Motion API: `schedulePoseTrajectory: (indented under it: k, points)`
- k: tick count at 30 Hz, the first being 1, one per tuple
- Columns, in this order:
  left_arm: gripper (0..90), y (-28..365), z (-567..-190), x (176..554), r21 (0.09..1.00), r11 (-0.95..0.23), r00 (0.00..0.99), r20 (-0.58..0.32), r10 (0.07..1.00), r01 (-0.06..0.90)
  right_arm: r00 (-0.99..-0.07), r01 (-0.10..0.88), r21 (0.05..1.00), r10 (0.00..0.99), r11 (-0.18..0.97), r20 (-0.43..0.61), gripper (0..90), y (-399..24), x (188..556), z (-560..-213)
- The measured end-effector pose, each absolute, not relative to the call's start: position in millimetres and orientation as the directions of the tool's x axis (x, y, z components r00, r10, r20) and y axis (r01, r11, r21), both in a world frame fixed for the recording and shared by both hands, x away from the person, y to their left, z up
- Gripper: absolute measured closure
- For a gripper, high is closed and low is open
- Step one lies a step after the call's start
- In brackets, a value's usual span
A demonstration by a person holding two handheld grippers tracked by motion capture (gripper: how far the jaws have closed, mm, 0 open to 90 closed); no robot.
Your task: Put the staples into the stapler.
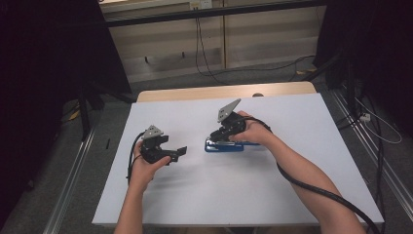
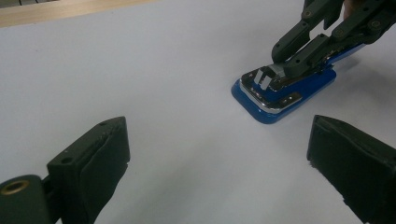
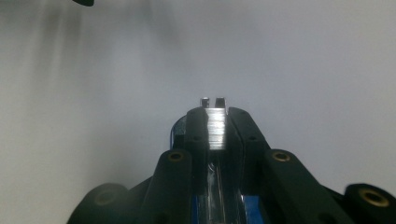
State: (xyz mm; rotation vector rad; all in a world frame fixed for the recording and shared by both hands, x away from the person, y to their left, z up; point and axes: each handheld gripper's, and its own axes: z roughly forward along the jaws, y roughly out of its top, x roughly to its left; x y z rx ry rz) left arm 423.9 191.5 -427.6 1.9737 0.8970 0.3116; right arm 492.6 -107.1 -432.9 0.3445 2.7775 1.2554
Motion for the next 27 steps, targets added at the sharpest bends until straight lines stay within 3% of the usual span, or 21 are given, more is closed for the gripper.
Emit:
schedulePoseTrajectory:
  k: [16,19,27]
  points:
    - [6.0,190.7,-428.6,424.7,0.825,-0.319,0.705,-0.129,0.698,0.467,-0.972,0.177,0.752,0.235,0.635,0.030,78.0,-102.0,493.9,-433.5]
    - [6.0,190.7,-428.6,424.8,0.825,-0.319,0.704,-0.129,0.698,0.467,-0.968,0.184,0.751,0.251,0.634,0.025,68.6,-102.1,493.8,-434.0]
    - [6.0,189.3,-429.2,425.7,0.826,-0.321,0.706,-0.126,0.697,0.464,-0.945,0.226,0.783,0.325,0.579,0.033,54.2,-118.9,489.6,-425.3]
